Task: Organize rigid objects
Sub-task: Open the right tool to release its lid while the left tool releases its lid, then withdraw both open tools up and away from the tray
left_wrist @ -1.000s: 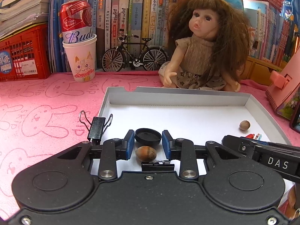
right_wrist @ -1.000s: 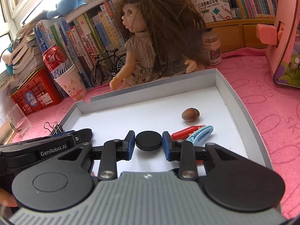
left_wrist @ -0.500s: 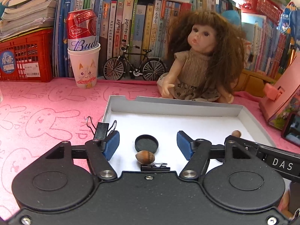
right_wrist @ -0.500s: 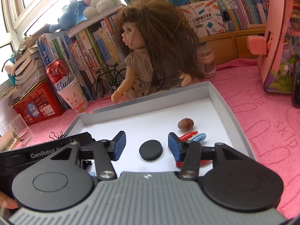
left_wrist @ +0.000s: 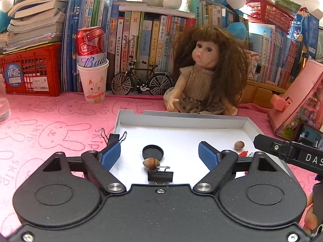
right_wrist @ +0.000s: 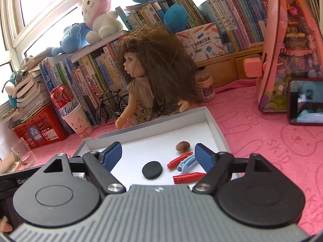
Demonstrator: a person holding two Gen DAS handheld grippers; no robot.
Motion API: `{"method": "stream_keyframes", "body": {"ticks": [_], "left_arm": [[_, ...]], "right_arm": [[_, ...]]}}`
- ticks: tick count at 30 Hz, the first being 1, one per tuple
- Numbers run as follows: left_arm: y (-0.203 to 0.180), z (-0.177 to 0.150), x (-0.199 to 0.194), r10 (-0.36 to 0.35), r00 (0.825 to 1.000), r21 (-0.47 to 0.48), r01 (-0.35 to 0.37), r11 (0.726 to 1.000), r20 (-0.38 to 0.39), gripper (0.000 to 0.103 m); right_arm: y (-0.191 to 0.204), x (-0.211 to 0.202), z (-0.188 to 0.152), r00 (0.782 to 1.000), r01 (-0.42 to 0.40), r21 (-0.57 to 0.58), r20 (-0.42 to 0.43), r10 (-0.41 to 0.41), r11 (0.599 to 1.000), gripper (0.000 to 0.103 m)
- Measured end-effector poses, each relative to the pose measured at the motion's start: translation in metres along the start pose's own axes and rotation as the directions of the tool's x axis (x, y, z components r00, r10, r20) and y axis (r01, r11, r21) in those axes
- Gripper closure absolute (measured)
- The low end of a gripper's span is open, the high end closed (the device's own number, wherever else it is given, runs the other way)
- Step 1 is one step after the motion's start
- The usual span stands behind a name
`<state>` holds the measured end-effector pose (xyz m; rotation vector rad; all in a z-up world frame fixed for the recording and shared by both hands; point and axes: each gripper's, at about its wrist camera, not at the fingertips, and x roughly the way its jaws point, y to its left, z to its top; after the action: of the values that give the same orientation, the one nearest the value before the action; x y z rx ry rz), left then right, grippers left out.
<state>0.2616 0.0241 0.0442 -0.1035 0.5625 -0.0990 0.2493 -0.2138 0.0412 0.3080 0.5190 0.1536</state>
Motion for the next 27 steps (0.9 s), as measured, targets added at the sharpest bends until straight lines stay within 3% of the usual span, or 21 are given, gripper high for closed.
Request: {"method": "stream_keyframes", "body": {"ticks": [14,27], "left_arm": [[-0.002,-0.016,-0.040,0.019,1.000,0.013,-0.020,1.000,0.019,0.018],[-0.005,-0.051,-0.072,0.027,1.000,0.008,-0.027,1.000,0.005,0.018]], "right_arm": [[0.002,-0.038,-0.009,0.996,0.093,-0.096,0.009,-0.093,0.991,0.012],[0.004,-0.061,-0.037,0.991,0.117,-0.157,-0.044,-0.126,0.981,0.009]]}}
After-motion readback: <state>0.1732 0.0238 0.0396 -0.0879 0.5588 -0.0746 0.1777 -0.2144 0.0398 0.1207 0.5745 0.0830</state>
